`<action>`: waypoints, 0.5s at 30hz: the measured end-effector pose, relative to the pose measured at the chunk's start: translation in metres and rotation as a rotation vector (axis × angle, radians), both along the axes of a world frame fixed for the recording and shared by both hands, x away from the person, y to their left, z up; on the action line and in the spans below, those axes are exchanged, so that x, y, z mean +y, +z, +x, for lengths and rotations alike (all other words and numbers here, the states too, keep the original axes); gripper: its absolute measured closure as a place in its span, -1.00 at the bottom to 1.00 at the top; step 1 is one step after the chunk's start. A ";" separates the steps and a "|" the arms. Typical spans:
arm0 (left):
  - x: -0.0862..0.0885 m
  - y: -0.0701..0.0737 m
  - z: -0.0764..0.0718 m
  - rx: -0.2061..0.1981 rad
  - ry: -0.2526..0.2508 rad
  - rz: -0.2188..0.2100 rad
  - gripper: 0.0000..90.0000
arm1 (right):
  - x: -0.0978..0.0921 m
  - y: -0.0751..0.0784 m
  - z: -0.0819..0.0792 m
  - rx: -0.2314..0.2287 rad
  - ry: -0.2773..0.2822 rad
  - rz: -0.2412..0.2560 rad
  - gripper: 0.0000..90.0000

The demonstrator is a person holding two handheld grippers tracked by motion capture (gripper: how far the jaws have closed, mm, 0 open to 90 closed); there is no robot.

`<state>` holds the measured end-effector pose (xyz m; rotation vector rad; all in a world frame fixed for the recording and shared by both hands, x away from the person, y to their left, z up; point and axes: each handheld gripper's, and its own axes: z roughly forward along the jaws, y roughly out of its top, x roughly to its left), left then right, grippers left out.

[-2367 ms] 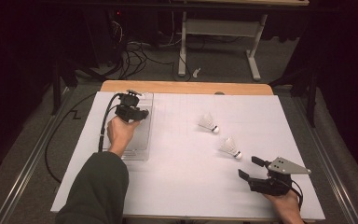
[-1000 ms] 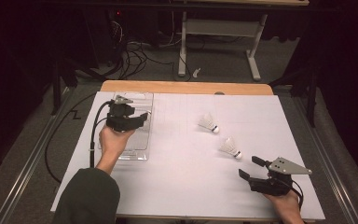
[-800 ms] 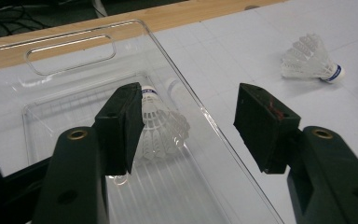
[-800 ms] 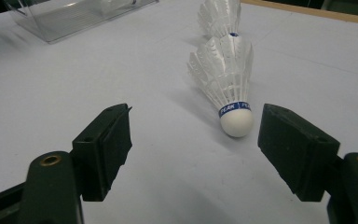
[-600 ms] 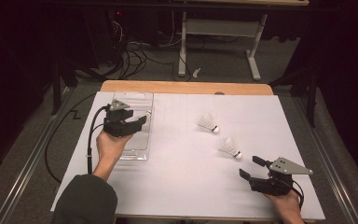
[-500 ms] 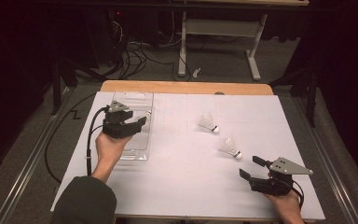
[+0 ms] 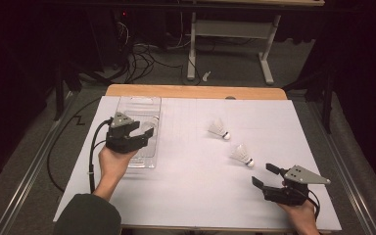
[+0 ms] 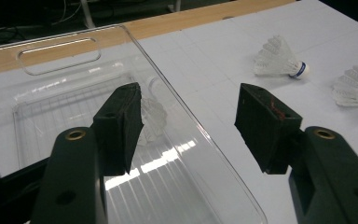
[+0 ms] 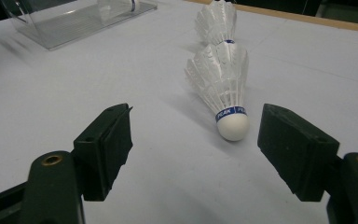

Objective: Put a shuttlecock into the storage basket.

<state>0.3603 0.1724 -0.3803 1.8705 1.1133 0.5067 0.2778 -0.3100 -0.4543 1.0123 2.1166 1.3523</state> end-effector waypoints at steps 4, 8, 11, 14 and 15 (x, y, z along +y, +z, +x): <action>0.000 -0.001 -0.004 -0.004 -0.006 -0.011 -0.08 | 0.000 0.000 0.000 -0.001 0.001 0.002 -0.41; 0.001 -0.003 -0.008 -0.008 -0.009 -0.015 -0.09 | 0.000 0.000 0.000 0.000 0.001 0.002 -0.41; 0.001 -0.004 -0.010 -0.011 -0.010 -0.024 -0.09 | 0.000 0.000 0.000 0.000 0.000 0.003 -0.41; 0.002 -0.005 -0.013 -0.014 -0.011 -0.028 -0.09 | 0.000 0.000 0.000 0.000 0.000 0.003 -0.41; 0.002 -0.005 -0.014 -0.015 -0.012 -0.029 -0.10 | 0.000 0.000 0.000 0.001 -0.001 0.003 -0.41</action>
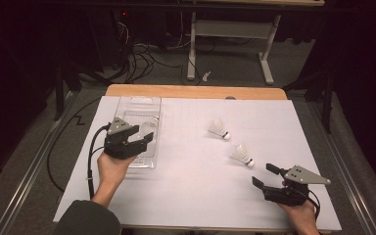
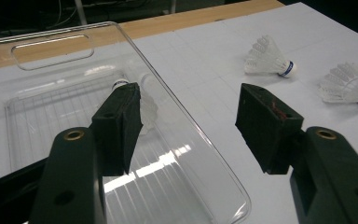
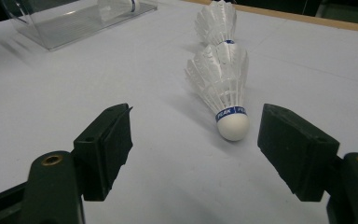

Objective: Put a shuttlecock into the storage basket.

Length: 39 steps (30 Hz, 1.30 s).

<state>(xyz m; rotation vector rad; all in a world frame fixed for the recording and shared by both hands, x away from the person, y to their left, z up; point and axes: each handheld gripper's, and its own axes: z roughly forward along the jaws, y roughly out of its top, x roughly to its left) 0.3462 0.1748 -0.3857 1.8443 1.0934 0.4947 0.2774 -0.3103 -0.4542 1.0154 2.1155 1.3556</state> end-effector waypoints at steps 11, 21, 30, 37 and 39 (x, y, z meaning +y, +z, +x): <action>0.004 -0.003 -0.012 -0.013 -0.002 -0.027 -0.10 | 0.000 0.000 0.000 0.000 0.001 -0.002 -0.41; 0.006 -0.006 -0.022 -0.024 -0.006 -0.032 -0.10 | 0.000 0.000 0.000 0.000 -0.001 -0.001 -0.41; 0.008 -0.010 -0.030 -0.030 -0.014 -0.031 -0.10 | -0.001 0.000 0.000 0.001 -0.003 0.003 -0.41; 0.011 -0.013 -0.036 -0.034 -0.011 -0.035 -0.10 | -0.001 0.000 0.000 0.001 -0.004 0.004 -0.41; 0.011 -0.014 -0.038 -0.037 -0.009 -0.039 -0.10 | -0.001 0.000 0.000 0.003 -0.005 0.003 -0.41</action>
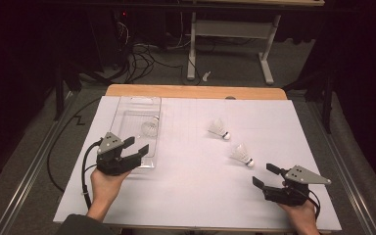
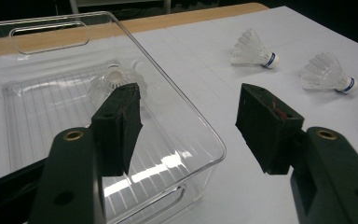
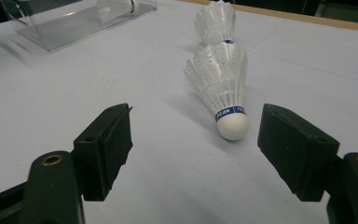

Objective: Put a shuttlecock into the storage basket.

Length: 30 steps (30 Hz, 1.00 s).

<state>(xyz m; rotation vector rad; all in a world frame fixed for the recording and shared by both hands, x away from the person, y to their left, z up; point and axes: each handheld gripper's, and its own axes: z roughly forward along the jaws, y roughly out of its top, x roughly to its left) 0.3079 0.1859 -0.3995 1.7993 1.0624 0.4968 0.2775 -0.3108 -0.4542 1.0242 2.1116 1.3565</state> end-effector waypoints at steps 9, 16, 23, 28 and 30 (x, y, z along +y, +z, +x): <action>0.000 -0.002 -0.004 -0.002 -0.008 -0.012 -0.11 | 0.000 0.000 0.002 0.003 -0.007 0.005 -0.41; -0.003 -0.003 -0.008 -0.009 -0.018 -0.003 -0.11 | 0.000 0.000 0.001 0.004 -0.007 0.009 -0.41; -0.004 -0.005 -0.012 -0.012 -0.023 -0.002 -0.11 | 0.000 0.000 0.001 0.000 -0.002 0.007 -0.41; -0.006 -0.007 -0.013 -0.006 -0.029 -0.005 -0.11 | 0.000 0.000 0.000 -0.001 -0.003 0.009 -0.41; -0.008 -0.007 -0.014 -0.006 -0.035 -0.006 -0.11 | 0.000 0.000 0.000 -0.002 -0.002 0.009 -0.41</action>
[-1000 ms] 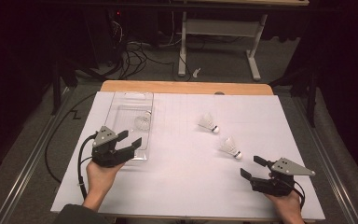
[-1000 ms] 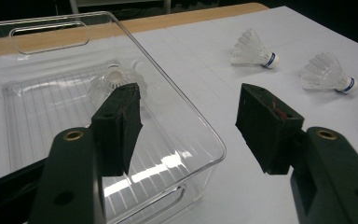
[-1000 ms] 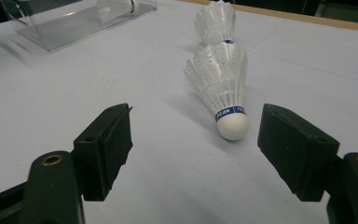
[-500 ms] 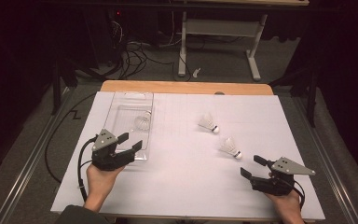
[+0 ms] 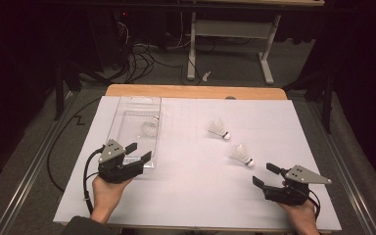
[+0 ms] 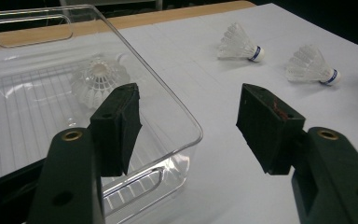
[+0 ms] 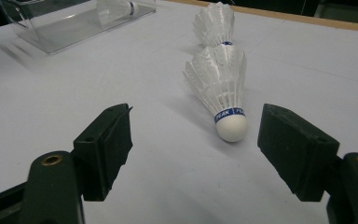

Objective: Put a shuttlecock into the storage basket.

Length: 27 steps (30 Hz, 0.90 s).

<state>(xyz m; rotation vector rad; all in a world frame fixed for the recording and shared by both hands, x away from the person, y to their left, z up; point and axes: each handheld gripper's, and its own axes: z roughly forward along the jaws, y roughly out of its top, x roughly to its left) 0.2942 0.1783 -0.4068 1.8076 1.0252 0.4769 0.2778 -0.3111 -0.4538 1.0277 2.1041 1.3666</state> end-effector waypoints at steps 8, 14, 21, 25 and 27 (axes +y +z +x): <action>-0.009 -0.001 0.000 -0.002 -0.031 0.007 -0.13 | 0.000 -0.001 0.001 -0.001 0.006 -0.005 -0.41; -0.020 -0.003 0.003 0.006 -0.054 0.007 -0.14 | 0.000 0.000 -0.001 -0.002 0.004 0.000 -0.41; -0.031 -0.001 0.007 0.007 -0.081 0.008 -0.13 | 0.000 0.000 -0.001 -0.003 0.005 -0.001 -0.41; -0.035 -0.001 0.010 0.013 -0.095 0.007 -0.14 | 0.000 0.000 -0.001 -0.003 0.005 -0.002 -0.41; -0.037 0.000 0.012 0.014 -0.100 0.007 -0.14 | 0.000 0.000 -0.001 -0.003 0.005 -0.001 -0.41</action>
